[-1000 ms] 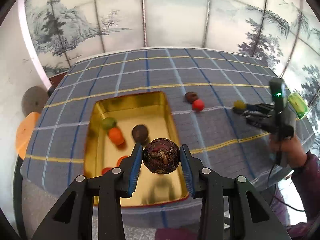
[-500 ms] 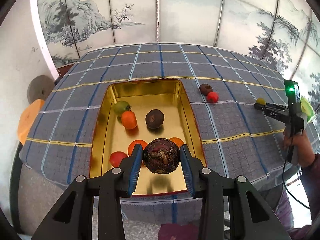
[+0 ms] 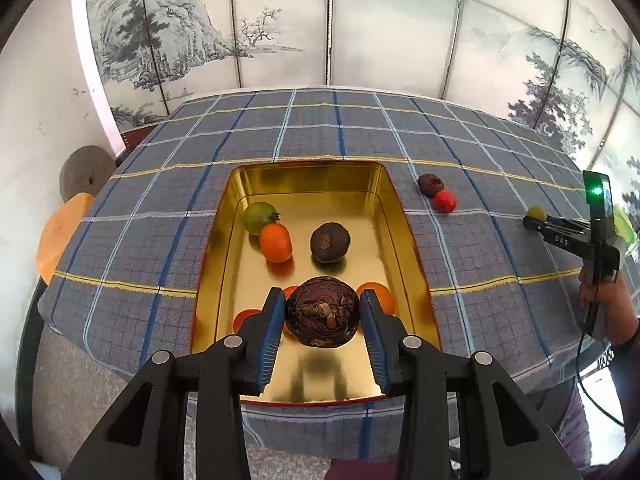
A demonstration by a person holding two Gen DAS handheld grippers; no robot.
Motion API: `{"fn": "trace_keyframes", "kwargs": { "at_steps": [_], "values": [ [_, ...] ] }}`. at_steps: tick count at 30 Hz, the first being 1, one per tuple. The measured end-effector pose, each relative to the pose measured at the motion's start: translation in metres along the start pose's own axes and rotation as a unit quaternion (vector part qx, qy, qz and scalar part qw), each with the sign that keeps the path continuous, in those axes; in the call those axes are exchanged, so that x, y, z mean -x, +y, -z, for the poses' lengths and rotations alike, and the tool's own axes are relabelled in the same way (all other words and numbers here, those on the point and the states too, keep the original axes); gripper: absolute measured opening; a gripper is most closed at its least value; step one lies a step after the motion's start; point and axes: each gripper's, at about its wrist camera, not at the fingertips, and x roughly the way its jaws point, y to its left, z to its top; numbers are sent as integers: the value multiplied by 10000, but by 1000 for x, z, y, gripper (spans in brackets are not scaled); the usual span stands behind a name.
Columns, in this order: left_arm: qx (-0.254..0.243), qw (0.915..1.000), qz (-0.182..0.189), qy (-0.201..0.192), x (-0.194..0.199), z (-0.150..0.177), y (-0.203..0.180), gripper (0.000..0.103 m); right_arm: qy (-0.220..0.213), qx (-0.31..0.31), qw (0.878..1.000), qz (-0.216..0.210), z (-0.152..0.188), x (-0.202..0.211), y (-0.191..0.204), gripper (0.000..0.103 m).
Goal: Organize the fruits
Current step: 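Carry the brown fruit in the left gripper over the tin and release it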
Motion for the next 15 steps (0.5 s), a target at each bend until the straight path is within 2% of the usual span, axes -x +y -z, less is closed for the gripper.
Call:
{"fn": "trace_keyframes", "kwargs": {
  "at_steps": [15],
  "values": [
    [-96,9999,-62,-77,-17,-15,-9,40,2,-2,10000,-3,0,0,0,34]
  ]
}}
